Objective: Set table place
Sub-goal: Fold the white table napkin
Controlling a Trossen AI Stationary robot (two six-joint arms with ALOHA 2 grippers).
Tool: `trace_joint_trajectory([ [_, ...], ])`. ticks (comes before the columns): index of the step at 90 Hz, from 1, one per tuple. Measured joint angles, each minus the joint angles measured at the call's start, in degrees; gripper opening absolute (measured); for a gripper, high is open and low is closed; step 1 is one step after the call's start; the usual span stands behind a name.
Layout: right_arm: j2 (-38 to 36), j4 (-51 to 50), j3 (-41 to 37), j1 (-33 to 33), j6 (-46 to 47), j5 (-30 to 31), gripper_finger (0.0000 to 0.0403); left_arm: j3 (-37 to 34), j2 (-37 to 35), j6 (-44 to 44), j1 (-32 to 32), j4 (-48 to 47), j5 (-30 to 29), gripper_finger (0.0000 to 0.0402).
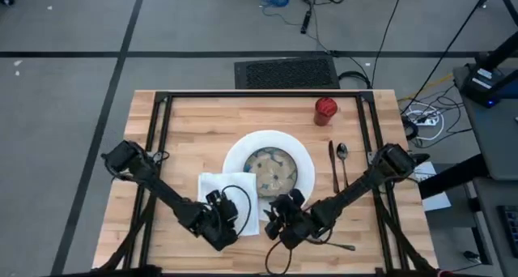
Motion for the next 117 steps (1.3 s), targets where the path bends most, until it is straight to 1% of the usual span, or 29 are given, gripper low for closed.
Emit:
trace_joint_trajectory([
  [10, 0.0, -0.06, 0.0, 0.0, 0.0, -1.3, 0.0141, 0.28, -2.27, -6.14, -1.62, -6.66, 3.56, 0.0149],
  [17, 0.0, -0.27, 0.0, 0.0, -0.01, -2.05, 0.0141, 0.6, -3.57, -10.52, -3.93, -11.65, 4.27, 0.0149],
  [27, 0.0, -0.43, 0.0, 0.04, 0.34, -2.58, 0.0141, 0.81, -4.92, -16.29, -7.63, -15.05, 4.42, 0.0149],
  [35, 0.0, -0.25, 0.0, 0.04, 1.19, -2.59, 0.0141, 0.81, -5.16, -19.14, -10.04, -15.03, 3.97, 0.0148],
  [48, 0.25, 0.01, 0.0, 0.04, 3.18, -2.45, 0.0141, 0.81, -5.13, -21.57, -12.69, -15.07, 1.13, 0.0148],
  [53, 0.57, 0.24, 0.0, 0.04, 4.47, -2.31, 0.0141, 0.81, -5.27, -22.11, -13.51, -15.17, -0.33, 0.0148],
  [61, 1.62, 0.6, 0.0, 0.04, 6.86, -2.29, 0.0141, 0.81, -6.68, -22.14, -15.06, -15.51, -4.7, 0.0148],
  [67, 2.39, 0.87, 0.0, -0.11, 8.17, -2.12, 0.0141, 0.81, -8.25, -22.12, -16.18, -16.08, -10.03, 0.0148],
  [74, 3.04, 1.55, 0.0, -0.47, 8.62, -2.07, 0.0141, 0.81, -9.77, -21.05, -17.06, -16.03, -18.19, 0.0148],
  [79, 3.17, 2.03, 0.0, -0.97, 8.64, -2.13, 0.0141, 0.83, -10.38, -19.91, -17.09, -15.33, -23.76, 0.0148],
  [83, 3.26, 2.33, 0.0, -1.5, 8.63, -2.22, 0.0141, 0.83, -10.42, -18.71, -16.82, -14.95, -26.84, 0.0148],
  [91, 3.41, 2.75, 0.0, -2.37, 8.17, -2.33, 0.0141, 0.83, -10.07, -17.55, -15.35, -13.85, -29.61, 0.0148],
  [98, 3.48, 2.85, 0.0, -3.09, 8.14, -2.33, 0.0141, 0.83, -9.6, -17.78, -13.2, -13.48, -29.2, 0.0148],
  [111, 4.29, 3.54, -0.07, -3.47, 8.11, -2.26, 0.0141, 0.74, -8.78, -17.38, -8.07, -13.72, -24.71, 0.0148],
  [117, 4.33, 4.49, 0.04, -3.28, 8.04, -1.17, 0.0141, 0.74, -8.81, -16.22, -6.22, -13.48, -23.01, 0.0148],
])
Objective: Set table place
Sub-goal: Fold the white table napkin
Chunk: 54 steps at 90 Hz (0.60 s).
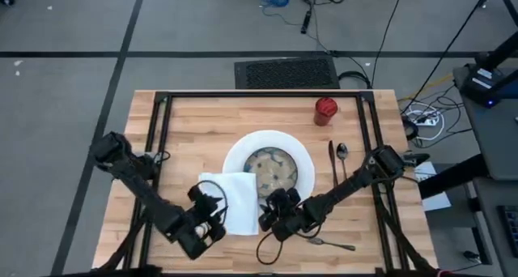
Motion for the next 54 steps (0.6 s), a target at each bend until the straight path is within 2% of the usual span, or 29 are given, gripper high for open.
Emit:
trace_joint_trajectory([
  [18, 0.74, 2.57, -0.02, -0.08, -0.06, 0.08, 0.0141, -1.29, -0.04, 1.37, 3.85, 0.43, 7.05, 0.0148],
  [33, 3.3, 6.7, 0.02, -0.39, -0.17, -1.64, 0.0145, -3.21, -0.02, -0.2, 4.6, -0.19, 11.17, 0.0148],
  [42, 5.81, 9.1, 0.25, -0.9, -0.22, -4.05, 0.0162, -3.64, -0.02, -0.3, 4.28, 0.27, 13.98, 0.0148],
  [54, 6.89, 12.3, 0.5, -1.27, -0.76, -4.25, 0.0202, -4.37, -0.02, -0.7, 3.42, 0.38, 16.9, 0.0148],
])
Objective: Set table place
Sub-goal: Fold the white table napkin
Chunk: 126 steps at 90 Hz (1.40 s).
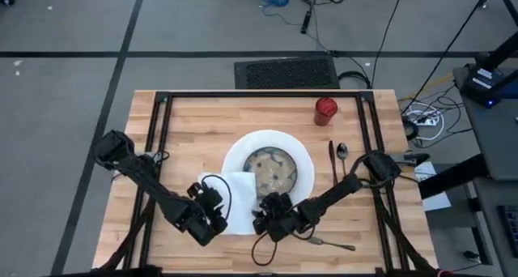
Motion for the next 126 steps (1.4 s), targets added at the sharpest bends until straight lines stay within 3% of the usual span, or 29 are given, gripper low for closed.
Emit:
trace_joint_trajectory([
  [20, 0.17, 5.31, 0.0, -0.77, -4.23, -0.41, 0.0245, -0.7, -0.25, -1.03, -1.73, -0.65, 1.73, 0.0148],
  [52, 0.24, 6.57, 0.02, -3.17, -3.88, -2.87, 0.022, -0.65, -2.1, -2.58, -5.9, -1.92, 1.14, 0.0148],
  [73, 0.28, 7.15, 0.02, -3.37, -3.83, -4.43, 0.0167, -0.65, -2.1, -3.32, -7.23, -1.91, -0.9, 0.0148],
  [108, -0.83, 1.5, 2.23, -2.91, -9.7, -8.64, 0.0016, -0.65, -2.1, -3.77, -7.86, -2.26, -1.03, 0.0148],
  [126, -0.83, -6.9, 8.91, -2.68, -16.96, -10.97, 0.0001, -0.65, -2.12, -3.49, -7.43, -2.24, -1.12, 0.0148],
])
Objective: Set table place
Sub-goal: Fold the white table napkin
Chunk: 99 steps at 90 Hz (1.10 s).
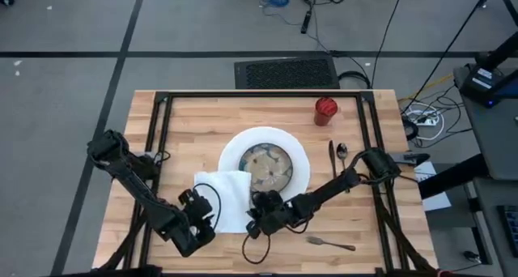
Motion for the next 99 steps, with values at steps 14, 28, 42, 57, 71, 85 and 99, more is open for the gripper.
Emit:
trace_joint_trajectory([
  [14, -0.04, -14.79, 8.4, 0.17, -3.97, -0.55, 0.0, 0.0, -2.3, 4.55, 1.65, 0.17, 0.5, 0.0148],
  [28, -0.09, -19.89, 11.11, 0.75, -2.45, -7.62, 0.0, 0.02, -6.7, 11.13, 4.43, 1.08, 0.78, 0.0148],
  [42, -0.09, -22.27, 11.15, 4.03, 1.23, -14.13, 0.0, 0.02, -7.83, 15.22, 7.61, 4.2, 1.16, 0.0148],
  [57, -0.09, -31.71, 11.13, 6.34, 6.1, -14.05, 0.0, -0.01, -3.83, 19.19, 10.46, 9.25, 4.54, 0.0148],
  [71, -0.09, -37.63, 11.11, 6.96, 8.87, -11.26, 0.0, -0.02, 1.17, 22.91, 13.01, 16.53, 7.62, 0.0148],
  [85, -0.09, -38.99, 11.11, 6.76, 8.77, -10.97, 0.0, -0.02, 4.98, 24.96, 13.93, 18.05, 11.37, 0.0148],
  [99, -0.09, -39.11, 11.11, 6.44, 7.87, -9.79, 0.0, -0.04, 7.77, 24.93, 13.34, 18.16, 14.96, 0.0148],
])
